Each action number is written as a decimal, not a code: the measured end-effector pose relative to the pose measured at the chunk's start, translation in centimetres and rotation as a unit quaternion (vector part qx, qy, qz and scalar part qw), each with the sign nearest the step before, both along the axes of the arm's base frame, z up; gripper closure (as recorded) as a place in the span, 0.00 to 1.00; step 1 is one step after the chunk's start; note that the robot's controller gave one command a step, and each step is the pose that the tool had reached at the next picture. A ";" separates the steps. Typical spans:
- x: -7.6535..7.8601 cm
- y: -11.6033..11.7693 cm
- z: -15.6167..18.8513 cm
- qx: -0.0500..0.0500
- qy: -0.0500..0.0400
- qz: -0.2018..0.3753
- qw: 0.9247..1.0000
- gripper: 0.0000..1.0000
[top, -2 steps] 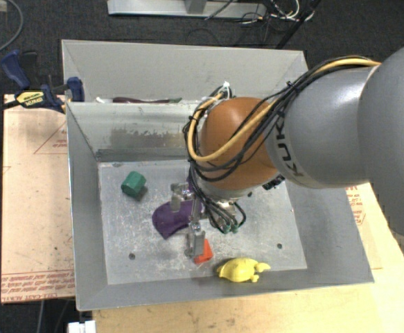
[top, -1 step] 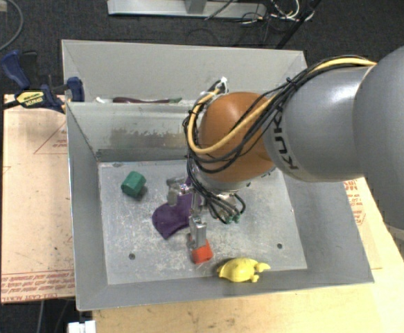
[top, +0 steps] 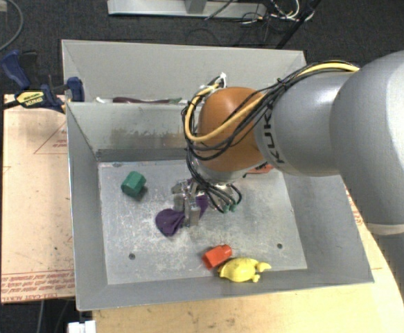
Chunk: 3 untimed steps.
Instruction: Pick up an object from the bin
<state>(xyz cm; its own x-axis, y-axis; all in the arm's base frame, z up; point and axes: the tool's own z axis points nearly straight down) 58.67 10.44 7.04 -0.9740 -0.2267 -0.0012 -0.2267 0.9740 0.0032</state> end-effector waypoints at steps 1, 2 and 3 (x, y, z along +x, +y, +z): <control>0.0 0.0 0.0 0.000 0.000 0.000 1.000 1.00; 0.0 0.0 0.0 0.000 0.000 0.000 1.000 1.00; 0.0 0.0 0.0 0.000 0.000 0.000 1.000 1.00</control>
Offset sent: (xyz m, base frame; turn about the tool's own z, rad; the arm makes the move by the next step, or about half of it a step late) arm 0.0000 0.0000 0.0000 0.0000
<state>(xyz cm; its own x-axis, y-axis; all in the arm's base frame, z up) 58.68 10.44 7.03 -0.9741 -0.2259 -0.0013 -0.2259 0.9741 0.0039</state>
